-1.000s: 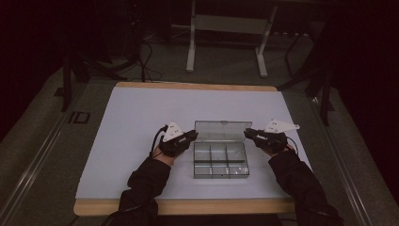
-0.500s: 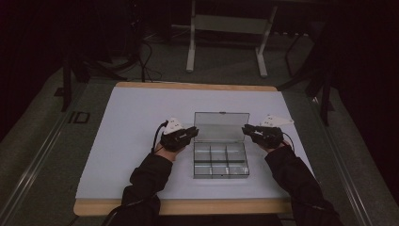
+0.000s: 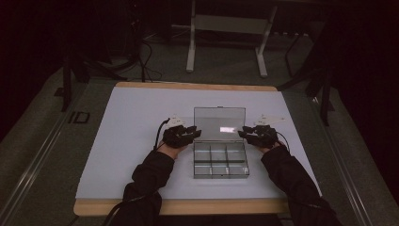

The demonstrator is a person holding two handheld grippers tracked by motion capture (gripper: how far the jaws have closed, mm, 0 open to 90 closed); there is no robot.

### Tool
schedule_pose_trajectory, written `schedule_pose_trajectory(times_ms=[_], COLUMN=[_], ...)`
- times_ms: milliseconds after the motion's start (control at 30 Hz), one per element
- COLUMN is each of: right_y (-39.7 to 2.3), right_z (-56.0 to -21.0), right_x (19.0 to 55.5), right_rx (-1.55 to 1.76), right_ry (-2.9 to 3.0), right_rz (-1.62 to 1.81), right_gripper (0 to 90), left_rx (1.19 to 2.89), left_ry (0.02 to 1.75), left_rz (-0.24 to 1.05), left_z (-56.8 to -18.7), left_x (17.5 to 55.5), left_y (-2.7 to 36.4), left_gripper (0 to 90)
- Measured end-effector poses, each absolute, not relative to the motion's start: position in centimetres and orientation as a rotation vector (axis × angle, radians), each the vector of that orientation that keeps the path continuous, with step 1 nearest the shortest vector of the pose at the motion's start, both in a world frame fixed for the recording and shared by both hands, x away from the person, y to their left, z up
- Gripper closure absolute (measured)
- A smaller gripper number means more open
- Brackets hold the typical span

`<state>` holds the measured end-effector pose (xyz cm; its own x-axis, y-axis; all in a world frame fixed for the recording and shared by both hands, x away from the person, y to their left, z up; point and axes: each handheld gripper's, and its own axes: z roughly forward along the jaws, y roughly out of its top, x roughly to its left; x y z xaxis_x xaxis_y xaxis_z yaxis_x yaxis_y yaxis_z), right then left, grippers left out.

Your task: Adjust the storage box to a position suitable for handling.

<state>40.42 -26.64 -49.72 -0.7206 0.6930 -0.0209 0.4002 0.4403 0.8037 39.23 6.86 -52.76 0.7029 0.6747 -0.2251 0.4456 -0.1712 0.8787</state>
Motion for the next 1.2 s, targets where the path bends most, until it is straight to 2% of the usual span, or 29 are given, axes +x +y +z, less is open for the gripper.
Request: schedule_pose_trajectory(times_ms=[167,633,767,1033,1100,1200], right_y=[-26.7,-26.7,-26.1,-26.1,-26.1,-26.0], right_z=[-50.1,-50.7,-50.8,-50.9,-51.0,-51.0], right_x=[40.6,40.5,40.2,40.2,40.2,40.3], right_rx=[0.968,1.02,0.964,0.98,0.981,0.977], right_ry=[2.361,2.361,2.365,2.371,2.374,2.383], right_rz=[1.168,1.152,1.089,1.097,1.095,1.088], right_gripper=[64.4,61.3,62.8,63.0,63.2,63.8], left_rx=[1.819,1.813,1.796,1.806,1.832,1.855], left_ry=[0.911,1.013,1.098,1.137,1.145,1.13], left_rz=[0.236,0.173,0.065,0.044,0.078,0.107], left_z=[-53.3,-53.4,-53.7,-53.7,-53.7,-53.7], left_x=[39.4,39.9,40.6,40.8,40.8,40.8], left_y=[6.5,6.4,6.7,6.6,6.5,6.3], left_gripper=[61.5,56.5,54.6,51.8,46.8,48.2])
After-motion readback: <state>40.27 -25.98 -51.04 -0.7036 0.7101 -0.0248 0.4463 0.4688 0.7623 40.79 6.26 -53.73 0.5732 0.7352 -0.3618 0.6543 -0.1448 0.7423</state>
